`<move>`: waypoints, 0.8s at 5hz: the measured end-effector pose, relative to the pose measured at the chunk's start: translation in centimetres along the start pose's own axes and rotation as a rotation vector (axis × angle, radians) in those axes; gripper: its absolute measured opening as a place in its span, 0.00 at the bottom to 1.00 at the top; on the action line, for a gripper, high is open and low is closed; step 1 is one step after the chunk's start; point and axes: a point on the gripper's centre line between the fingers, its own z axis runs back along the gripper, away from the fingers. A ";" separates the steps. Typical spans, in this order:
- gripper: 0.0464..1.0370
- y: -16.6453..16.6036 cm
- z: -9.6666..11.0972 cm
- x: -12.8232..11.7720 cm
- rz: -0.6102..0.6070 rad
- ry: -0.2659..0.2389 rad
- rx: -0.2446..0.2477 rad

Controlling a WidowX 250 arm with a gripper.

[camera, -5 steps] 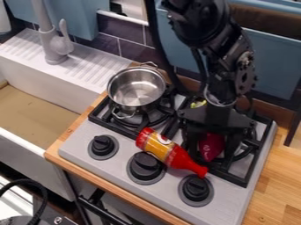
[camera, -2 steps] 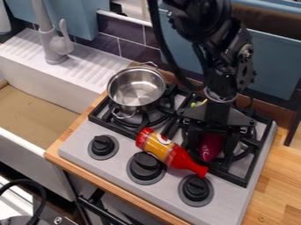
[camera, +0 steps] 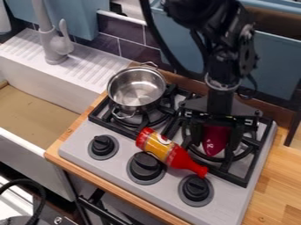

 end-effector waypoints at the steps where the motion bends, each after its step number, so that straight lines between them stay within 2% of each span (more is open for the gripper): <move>1: 0.72 0.4 1.3 0.1 -0.012 -0.026 -0.023; 2: 0.72 1.4 3.1 0.4 -0.014 -0.034 -0.042; 3: 0.72 4.3 3.8 0.5 -0.023 -0.032 -0.003; 4: 0.72 8.0 5.3 1.0 -0.046 -0.026 -0.016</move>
